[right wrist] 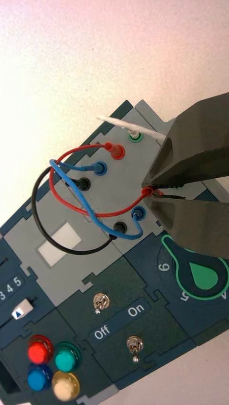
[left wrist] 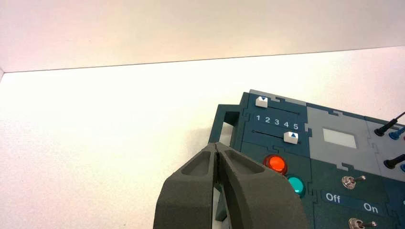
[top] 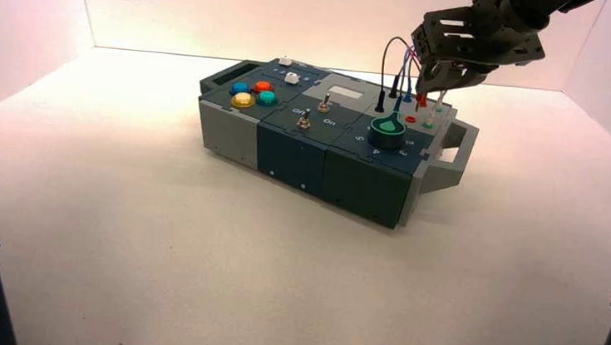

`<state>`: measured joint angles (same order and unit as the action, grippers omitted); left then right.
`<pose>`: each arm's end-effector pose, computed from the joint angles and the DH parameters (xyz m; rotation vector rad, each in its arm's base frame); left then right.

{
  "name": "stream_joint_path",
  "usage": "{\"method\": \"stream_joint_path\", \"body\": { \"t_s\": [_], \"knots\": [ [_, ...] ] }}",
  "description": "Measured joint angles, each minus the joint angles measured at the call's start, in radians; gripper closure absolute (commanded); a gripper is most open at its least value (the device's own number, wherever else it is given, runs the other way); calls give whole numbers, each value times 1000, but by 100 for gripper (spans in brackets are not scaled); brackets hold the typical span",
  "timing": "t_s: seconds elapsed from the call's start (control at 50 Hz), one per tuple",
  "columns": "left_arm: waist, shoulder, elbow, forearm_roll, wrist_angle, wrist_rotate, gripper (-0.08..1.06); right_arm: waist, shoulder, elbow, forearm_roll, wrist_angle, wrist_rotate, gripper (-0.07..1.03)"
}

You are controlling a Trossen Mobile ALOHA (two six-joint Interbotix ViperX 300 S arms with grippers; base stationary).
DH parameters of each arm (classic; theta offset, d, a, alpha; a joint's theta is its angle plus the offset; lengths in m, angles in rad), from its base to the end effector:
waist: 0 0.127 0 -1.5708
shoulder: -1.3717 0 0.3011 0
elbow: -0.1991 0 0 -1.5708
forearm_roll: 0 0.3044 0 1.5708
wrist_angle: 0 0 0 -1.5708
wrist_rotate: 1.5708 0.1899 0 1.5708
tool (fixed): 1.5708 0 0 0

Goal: Insert the red wire.

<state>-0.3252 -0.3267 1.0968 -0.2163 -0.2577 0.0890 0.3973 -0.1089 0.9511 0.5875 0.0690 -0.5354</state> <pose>0.3302 -0.1004 0.1198 -0.0189 0.5251 -0.2331 0.3179 0.1413 0.0512 -0.1150 0.9013 0.3825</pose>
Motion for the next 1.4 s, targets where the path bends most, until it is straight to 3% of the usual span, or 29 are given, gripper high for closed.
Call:
{"method": "stream_joint_path", "body": {
  "t_s": [1.06,1.4],
  "knots": [
    [0,0,0,0,2,0,101,12,40,-20,-15,8,0,98],
    [0,0,0,0,0,0,101,8,78,-63,-32,78,-2,98]
  ]
}}
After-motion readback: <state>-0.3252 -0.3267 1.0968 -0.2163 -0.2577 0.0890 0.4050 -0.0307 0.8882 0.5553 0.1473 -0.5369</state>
